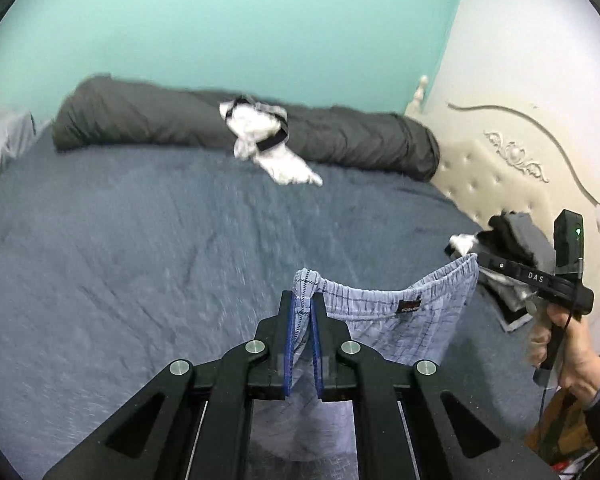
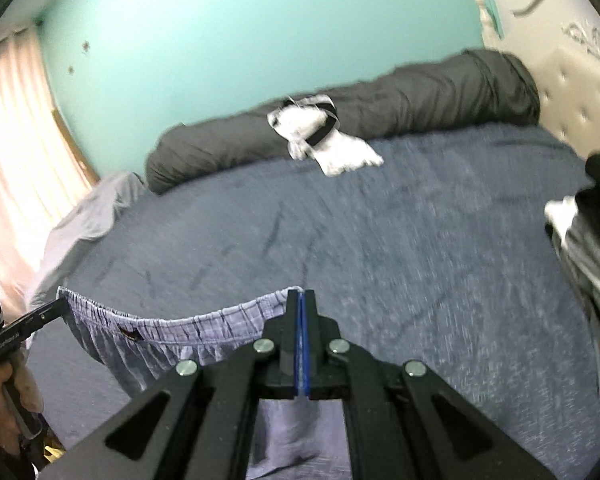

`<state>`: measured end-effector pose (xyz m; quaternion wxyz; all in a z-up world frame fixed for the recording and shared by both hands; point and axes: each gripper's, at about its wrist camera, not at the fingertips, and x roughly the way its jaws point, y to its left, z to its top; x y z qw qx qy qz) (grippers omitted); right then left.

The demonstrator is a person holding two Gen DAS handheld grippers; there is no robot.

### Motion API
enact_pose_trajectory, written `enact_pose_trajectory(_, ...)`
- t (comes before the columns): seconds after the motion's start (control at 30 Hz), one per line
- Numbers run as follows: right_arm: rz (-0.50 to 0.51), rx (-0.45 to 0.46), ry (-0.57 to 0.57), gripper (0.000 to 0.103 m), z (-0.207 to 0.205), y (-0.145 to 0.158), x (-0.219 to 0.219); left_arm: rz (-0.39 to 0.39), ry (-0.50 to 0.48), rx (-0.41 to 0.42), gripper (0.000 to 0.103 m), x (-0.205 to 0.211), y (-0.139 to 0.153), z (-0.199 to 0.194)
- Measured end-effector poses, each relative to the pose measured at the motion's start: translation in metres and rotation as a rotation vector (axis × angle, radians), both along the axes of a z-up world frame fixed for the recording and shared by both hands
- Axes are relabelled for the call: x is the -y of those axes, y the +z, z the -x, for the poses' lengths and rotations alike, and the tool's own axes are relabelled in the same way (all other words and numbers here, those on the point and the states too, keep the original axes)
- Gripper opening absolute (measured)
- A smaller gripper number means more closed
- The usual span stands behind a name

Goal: Fold clothes

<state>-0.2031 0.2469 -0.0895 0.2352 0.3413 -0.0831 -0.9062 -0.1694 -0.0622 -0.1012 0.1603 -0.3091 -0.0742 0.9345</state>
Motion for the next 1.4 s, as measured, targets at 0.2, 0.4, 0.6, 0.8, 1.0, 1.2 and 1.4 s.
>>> enact_pose_trajectory(0.2, 0.031, -0.093, 0.017, 0.000, -0.030, 0.062, -0.007, 0.017, 0.014, -0.077, 0.008, -0.002, 0.058, -0.033)
enact_pose_trajectory(0.4, 0.048, -0.161, 0.032, 0.000, -0.056, 0.112, -0.013, 0.047, 0.022, -0.120, 0.008, -0.007, 0.095, -0.061)
enact_pose_trajectory(0.6, 0.042, -0.169, 0.038, 0.000, -0.063, 0.131, -0.016, 0.055, 0.020, -0.102, 0.008, -0.006, 0.104, -0.066)
enact_pose_trajectory(0.8, -0.016, -0.066, 0.045, 0.000, -0.037, 0.102, -0.007, 0.068, 0.006, 0.005, 0.008, -0.006, 0.067, -0.036)
enact_pose_trajectory(1.0, -0.099, 0.079, 0.045, 0.000, 0.008, 0.022, 0.014, 0.073, 0.010, 0.177, 0.008, -0.002, -0.029, 0.032)
enact_pose_trajectory(1.2, -0.174, 0.181, 0.025, 0.000, 0.058, -0.064, 0.030, 0.072, 0.014, 0.280, 0.008, -0.002, -0.104, 0.082)
enact_pose_trajectory(1.4, -0.210, 0.231, -0.007, 0.000, 0.101, -0.117, 0.035, 0.057, 0.026, 0.349, 0.008, 0.001, -0.154, 0.127)
